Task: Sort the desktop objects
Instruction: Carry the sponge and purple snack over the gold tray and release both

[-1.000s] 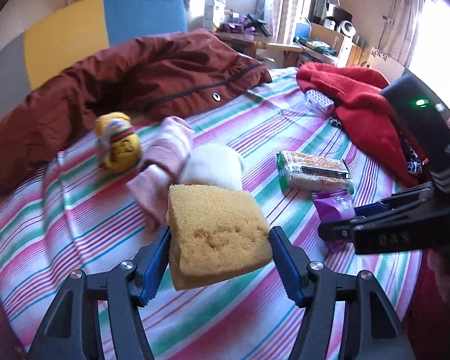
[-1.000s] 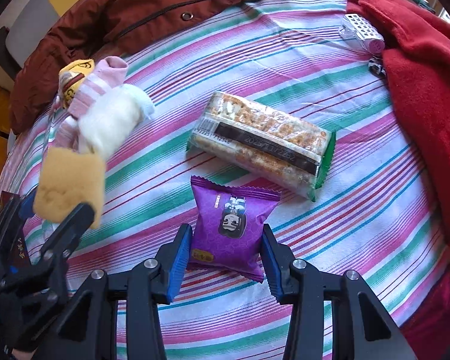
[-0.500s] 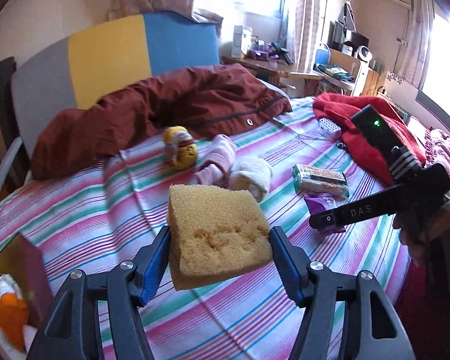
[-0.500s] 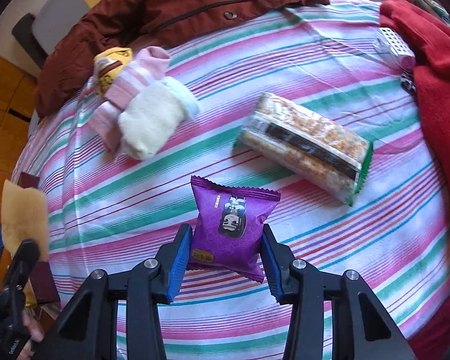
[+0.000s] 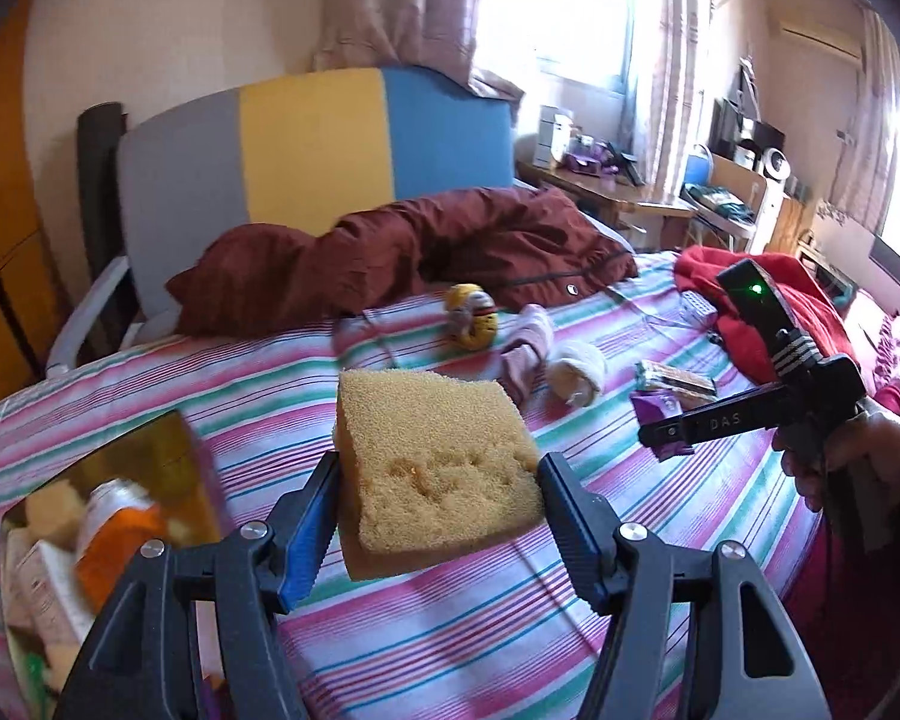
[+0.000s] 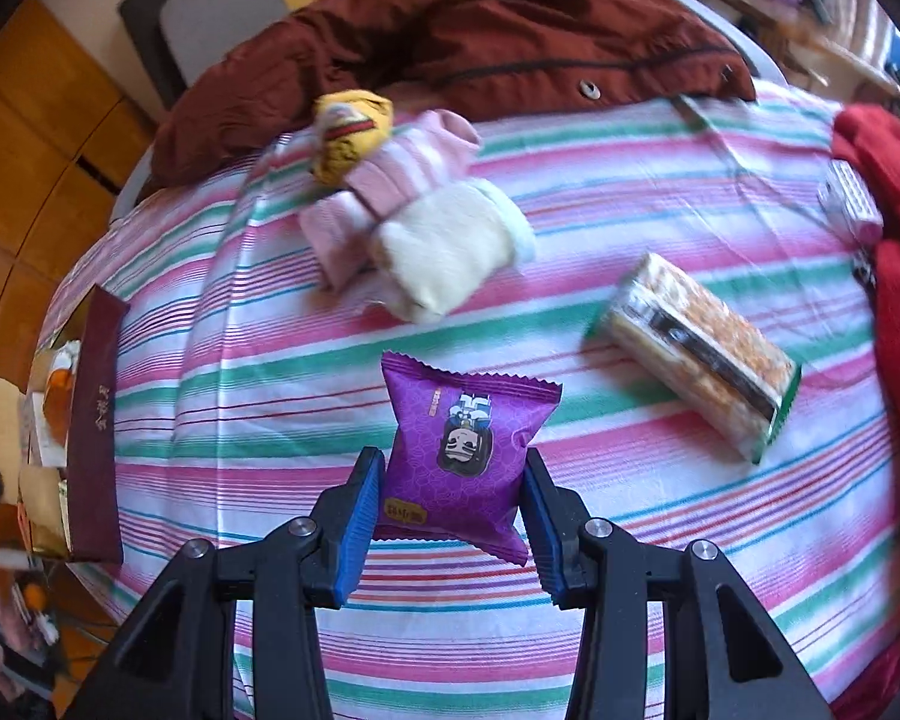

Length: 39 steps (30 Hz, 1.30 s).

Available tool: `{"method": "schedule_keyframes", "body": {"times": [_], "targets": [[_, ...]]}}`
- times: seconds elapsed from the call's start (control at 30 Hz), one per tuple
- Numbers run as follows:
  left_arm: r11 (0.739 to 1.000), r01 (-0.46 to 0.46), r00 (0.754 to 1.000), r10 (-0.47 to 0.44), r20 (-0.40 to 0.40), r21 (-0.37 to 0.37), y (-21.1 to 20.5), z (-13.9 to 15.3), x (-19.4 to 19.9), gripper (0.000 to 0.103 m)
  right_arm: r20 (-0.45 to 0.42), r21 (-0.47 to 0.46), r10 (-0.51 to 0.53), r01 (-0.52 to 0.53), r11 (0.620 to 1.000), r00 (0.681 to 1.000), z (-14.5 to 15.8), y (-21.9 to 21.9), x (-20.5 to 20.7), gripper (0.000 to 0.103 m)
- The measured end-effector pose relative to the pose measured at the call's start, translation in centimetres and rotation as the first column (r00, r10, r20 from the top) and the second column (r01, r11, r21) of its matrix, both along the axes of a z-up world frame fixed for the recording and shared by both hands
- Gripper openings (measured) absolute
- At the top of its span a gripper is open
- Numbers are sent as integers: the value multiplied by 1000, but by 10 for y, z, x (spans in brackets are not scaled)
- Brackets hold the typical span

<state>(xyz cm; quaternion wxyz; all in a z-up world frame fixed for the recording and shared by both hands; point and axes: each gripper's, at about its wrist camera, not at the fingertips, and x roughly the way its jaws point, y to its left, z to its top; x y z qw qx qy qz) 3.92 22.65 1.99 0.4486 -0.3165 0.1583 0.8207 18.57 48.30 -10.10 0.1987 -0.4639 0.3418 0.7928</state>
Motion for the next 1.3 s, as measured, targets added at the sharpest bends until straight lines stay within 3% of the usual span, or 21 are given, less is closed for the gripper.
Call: {"method": "schedule_keyframes", "body": {"times": [0.2,0.27,0.57,0.87,1.13,1.3], "targets": [[997,-74,997,74,-8,14,-38,6,-8,66,-40,55,35,-33,998,999,2,-6,-22,45],[995,-102,995,103,-9,18,-51,8,-12,66,-59,79,47,-42,996,997,14,-11,-9,45],[979,-203,979,203,8,22,-99,3,-29,66,-110,163,181,-162,973,977,61,-64,-44,45],[958,-286,957,285,45,20,-138,-10,-43,66,-209,181,356,-321,930,911,94,-136,-93,45],[932,-359,932,354,81,45,-178,-11,-61,66,-258,164,473,-445,881,842,100,-202,-136,45],[904,-424,903,418,100,58,-210,-11,-75,66,-266,156,502,-477,865,823,101,-225,-151,45]]}}
